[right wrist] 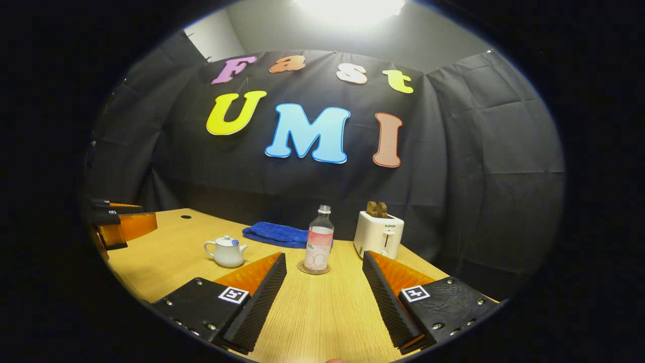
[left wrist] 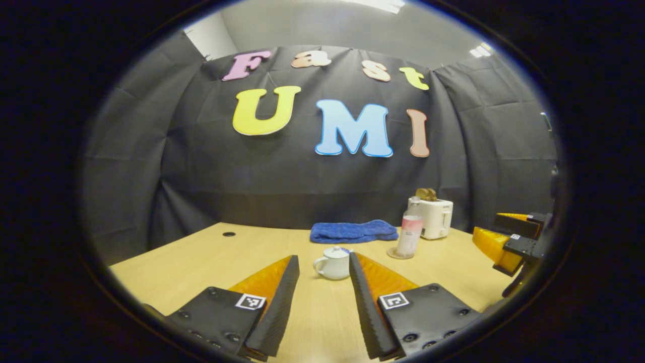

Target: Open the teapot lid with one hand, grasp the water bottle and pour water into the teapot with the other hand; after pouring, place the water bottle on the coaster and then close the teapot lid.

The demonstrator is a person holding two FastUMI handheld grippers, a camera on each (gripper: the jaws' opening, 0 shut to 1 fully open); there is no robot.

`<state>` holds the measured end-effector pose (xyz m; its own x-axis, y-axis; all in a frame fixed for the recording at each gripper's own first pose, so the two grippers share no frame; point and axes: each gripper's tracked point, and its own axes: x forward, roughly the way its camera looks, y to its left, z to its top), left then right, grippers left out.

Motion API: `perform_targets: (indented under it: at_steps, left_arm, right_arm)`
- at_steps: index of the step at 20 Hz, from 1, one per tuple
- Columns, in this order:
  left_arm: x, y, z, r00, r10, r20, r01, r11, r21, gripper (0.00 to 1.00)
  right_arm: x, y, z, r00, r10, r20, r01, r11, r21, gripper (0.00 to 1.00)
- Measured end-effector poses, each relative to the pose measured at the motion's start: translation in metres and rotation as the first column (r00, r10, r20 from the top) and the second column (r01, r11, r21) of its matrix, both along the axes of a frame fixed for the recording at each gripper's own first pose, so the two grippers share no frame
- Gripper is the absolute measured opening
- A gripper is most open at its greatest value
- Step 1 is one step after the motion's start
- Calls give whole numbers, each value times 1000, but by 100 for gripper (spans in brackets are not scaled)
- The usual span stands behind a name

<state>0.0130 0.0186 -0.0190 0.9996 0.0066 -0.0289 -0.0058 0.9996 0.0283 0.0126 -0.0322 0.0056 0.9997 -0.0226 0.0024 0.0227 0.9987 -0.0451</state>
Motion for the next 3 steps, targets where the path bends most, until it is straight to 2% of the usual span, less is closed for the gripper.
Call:
perform_targets:
  at_steps: [3]
  left_arm:
    - [-8,-4,7,1000,2,20,-2,1000,8,77]
  right_arm:
    - [-5,1,4,1000,4,11,-4,1000,14,95]
